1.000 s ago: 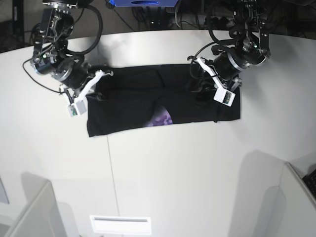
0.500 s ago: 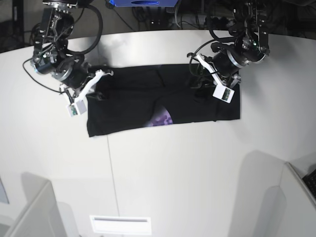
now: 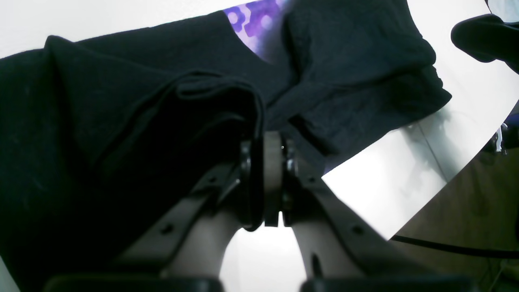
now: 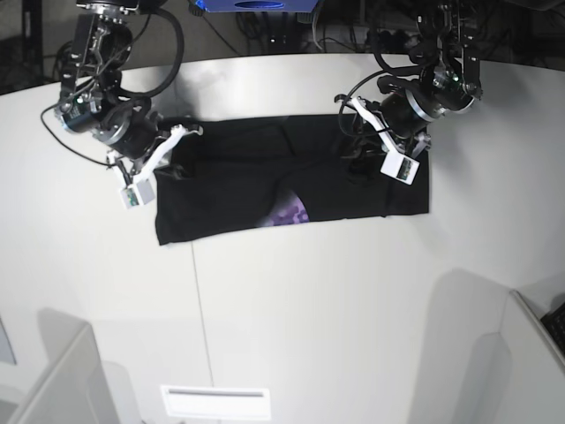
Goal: Fold the T-shirt properly
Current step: 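Fold the strip end with the left gripper toward the right gripper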
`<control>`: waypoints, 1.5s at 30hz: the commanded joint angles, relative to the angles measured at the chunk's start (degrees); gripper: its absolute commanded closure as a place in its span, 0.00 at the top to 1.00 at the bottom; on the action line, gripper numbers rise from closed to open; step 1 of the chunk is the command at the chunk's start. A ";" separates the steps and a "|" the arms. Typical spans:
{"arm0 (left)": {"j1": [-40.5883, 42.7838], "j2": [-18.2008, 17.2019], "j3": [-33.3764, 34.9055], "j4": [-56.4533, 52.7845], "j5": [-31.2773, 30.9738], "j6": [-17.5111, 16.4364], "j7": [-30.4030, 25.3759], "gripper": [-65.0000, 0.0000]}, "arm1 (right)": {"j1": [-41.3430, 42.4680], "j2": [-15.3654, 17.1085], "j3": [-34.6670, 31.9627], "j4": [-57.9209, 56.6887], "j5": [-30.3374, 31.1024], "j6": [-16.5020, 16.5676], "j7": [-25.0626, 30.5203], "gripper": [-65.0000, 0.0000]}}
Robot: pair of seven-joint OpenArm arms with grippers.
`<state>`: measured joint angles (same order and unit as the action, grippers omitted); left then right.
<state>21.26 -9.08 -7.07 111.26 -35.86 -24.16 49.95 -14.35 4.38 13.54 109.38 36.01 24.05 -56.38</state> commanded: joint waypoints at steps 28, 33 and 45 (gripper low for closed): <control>-0.38 -0.46 0.08 -0.10 -0.76 -0.41 -0.86 0.49 | 0.24 0.15 -0.05 0.81 1.05 0.34 1.04 0.00; -2.31 -0.63 5.71 -1.59 -0.67 -0.41 -0.86 0.87 | 0.24 0.15 0.04 0.81 1.13 0.34 1.04 0.00; -3.19 -0.81 7.55 2.72 -1.11 -0.32 -0.86 0.91 | -0.64 0.15 0.13 0.99 1.31 0.34 0.95 0.00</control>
<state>17.69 -9.52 1.23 112.84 -36.38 -24.21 50.15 -15.59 4.36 13.50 109.38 36.03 24.08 -56.69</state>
